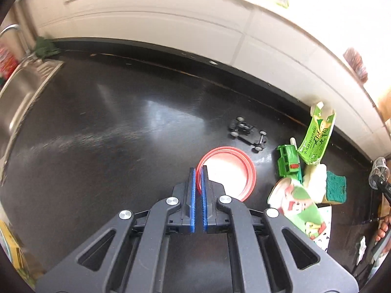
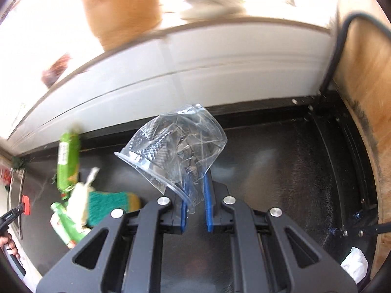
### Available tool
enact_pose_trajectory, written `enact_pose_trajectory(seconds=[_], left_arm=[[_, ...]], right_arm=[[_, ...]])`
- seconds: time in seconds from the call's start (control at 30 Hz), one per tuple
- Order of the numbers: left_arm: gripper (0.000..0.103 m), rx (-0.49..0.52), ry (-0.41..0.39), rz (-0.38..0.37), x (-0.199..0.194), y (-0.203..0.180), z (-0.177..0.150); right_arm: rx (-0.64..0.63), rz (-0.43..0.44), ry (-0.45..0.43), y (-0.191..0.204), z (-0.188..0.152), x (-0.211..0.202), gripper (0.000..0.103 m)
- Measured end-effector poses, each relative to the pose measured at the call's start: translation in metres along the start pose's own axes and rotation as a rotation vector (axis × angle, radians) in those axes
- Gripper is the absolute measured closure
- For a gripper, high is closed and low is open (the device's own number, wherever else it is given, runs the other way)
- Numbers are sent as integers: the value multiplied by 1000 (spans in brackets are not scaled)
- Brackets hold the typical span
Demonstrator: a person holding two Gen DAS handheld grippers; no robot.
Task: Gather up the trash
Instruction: 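Grasp the red cap with left gripper while right grasps the clear plastic cup, then carry the red cap and clear cup in both grippers over the bin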
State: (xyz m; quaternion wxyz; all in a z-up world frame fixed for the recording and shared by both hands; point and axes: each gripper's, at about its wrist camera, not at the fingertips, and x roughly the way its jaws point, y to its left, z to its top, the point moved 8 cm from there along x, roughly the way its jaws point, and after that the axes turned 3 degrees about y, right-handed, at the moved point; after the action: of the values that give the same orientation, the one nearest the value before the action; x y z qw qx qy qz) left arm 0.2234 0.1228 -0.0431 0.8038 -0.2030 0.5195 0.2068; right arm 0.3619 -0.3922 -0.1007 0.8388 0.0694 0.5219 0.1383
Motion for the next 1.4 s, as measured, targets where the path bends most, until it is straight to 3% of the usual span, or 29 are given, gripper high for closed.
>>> enact_pose_trajectory(seconds=[0.23,0.5,0.83,1.03,1.23,1.4], left_arm=[[100,-94,-9,19,-35,54,-50],[100,-214,-1,83,-60,118,-112],[100,-449,-35,188,-114,231,-196],[100,-579,-42,236,-143,284,-248],[100,-689,-39,280,-160,322,-295],[100,-761,-18,296,-161,346,-327]], right_arm=[[-140,67,22,78,-22,-8,91],[-364,174,99,194,-66,7,91],[-642,327,190,354,-134,14,91],[-783,382,223,426,-170,16,91],[-906,451,277,499,-225,10,91],[-1086,559,343,567,-312,-18,91]])
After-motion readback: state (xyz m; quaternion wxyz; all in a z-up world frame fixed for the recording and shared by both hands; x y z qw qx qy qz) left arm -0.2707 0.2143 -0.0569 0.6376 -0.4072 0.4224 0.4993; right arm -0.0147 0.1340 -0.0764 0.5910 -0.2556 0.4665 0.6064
